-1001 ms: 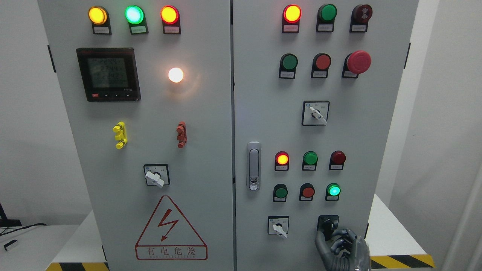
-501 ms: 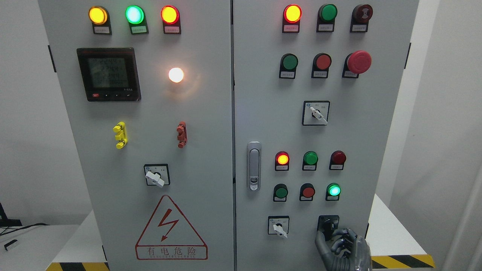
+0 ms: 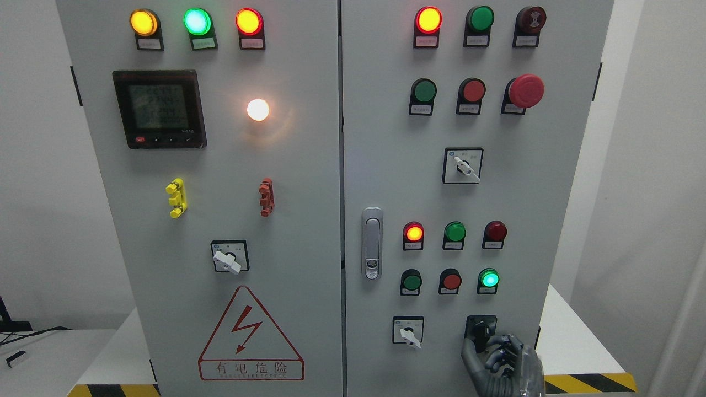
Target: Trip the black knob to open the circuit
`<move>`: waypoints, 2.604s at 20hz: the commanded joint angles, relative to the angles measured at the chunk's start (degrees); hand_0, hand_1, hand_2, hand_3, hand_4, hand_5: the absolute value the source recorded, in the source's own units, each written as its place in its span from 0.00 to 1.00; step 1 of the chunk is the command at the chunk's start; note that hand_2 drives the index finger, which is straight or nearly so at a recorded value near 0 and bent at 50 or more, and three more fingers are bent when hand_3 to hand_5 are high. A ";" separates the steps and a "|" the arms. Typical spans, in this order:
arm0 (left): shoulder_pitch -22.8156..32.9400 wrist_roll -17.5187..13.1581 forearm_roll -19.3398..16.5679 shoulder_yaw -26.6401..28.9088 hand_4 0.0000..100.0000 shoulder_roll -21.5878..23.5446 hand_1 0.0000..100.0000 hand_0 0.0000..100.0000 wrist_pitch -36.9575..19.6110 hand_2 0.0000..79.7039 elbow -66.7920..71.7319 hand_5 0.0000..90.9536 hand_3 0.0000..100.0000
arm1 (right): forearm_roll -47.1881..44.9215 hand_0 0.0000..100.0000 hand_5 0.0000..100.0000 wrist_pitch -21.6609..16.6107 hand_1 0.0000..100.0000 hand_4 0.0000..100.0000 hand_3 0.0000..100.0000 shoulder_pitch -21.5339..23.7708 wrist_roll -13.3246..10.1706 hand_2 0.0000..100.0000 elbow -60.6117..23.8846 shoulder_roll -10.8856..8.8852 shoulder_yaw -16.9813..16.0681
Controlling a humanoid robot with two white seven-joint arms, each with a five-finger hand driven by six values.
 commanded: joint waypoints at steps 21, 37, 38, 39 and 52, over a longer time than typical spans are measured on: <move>0.00 -0.02 -1.76 0.00 0.00 0.03 0.39 0.12 0.03 0.00 -0.03 0.00 0.00 | 3.01 0.25 0.98 -0.16 0.77 0.87 0.85 0.00 0.06 0.52 0.00 -0.14 -0.57; 0.00 -0.02 -1.76 0.00 0.00 0.03 0.39 0.12 0.03 0.00 -0.03 0.00 0.00 | 4.60 0.25 0.97 -0.60 0.79 0.86 0.84 0.00 0.15 0.50 0.00 -0.31 -0.57; 0.00 -0.02 -1.76 0.00 0.00 0.03 0.39 0.12 0.03 0.00 -0.03 0.00 0.00 | 4.60 0.25 0.97 -0.60 0.79 0.86 0.84 0.08 0.15 0.50 0.00 -0.31 -0.57; 0.00 -0.02 -1.76 0.00 0.00 0.03 0.39 0.12 0.03 0.00 -0.03 0.00 0.00 | 4.68 0.25 0.97 -0.60 0.79 0.86 0.83 0.08 0.07 0.50 0.00 -0.31 -0.57; 0.00 -0.02 -1.76 0.00 0.00 0.03 0.39 0.12 0.03 0.00 0.05 0.00 0.00 | 4.60 0.27 0.97 -0.87 0.80 0.84 0.81 0.52 0.15 0.46 -0.09 -0.58 -1.10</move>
